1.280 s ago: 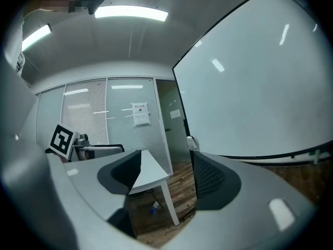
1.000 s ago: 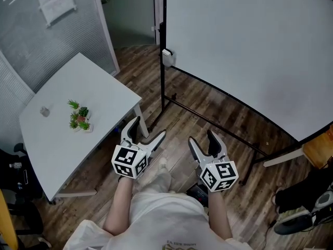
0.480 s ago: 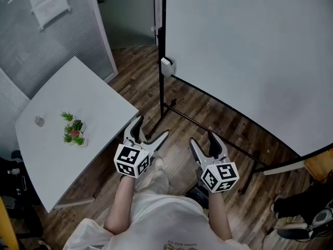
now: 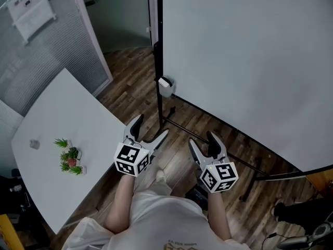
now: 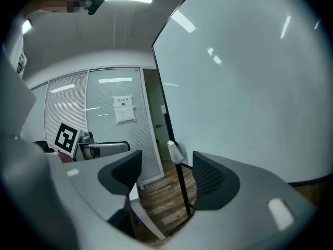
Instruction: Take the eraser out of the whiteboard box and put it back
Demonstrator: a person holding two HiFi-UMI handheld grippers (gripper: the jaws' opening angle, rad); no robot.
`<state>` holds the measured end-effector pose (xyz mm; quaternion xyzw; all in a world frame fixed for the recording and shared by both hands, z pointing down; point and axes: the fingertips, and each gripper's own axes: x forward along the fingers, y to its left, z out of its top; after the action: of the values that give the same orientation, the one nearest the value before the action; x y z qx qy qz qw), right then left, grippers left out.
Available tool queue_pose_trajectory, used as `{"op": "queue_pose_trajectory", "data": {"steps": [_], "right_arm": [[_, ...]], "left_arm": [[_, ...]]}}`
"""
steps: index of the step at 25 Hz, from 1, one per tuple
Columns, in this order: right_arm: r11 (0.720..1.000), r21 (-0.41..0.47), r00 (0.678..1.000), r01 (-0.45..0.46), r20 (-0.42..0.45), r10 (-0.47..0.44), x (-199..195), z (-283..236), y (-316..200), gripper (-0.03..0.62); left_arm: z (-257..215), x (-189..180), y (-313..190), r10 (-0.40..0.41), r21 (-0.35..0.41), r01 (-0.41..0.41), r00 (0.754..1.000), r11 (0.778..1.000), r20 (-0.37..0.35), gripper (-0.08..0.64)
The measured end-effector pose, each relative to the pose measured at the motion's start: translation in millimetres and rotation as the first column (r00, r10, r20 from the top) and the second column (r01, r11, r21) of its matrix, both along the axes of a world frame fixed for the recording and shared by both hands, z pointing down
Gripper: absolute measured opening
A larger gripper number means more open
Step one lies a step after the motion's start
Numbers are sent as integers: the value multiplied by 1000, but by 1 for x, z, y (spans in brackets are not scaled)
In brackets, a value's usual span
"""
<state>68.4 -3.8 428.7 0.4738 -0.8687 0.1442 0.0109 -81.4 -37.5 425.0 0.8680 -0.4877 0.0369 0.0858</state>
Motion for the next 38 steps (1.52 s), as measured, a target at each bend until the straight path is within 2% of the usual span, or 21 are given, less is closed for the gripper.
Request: {"op": "queue_pose_trajectory", "data": {"steps": [6, 13, 17, 38], "right_arm": [[1000, -6, 1000, -8, -5, 8, -18, 1, -64, 305], [1000, -11, 1000, -22, -20, 22, -33, 3, -107, 305], [999, -6, 999, -40, -17, 40, -31, 6, -112, 305], [999, 12, 999, -32, -16, 33, -23, 10, -146, 305]], "left_arm": [[3, -15, -65, 17, -3, -17, 1000, 1000, -3, 422], [4, -23, -113, 48, -3, -48, 999, 999, -14, 417], [10, -19, -120, 73, 1, -73, 997, 997, -10, 413], [7, -9, -159, 58, 35, -58, 998, 998, -2, 397]]}}
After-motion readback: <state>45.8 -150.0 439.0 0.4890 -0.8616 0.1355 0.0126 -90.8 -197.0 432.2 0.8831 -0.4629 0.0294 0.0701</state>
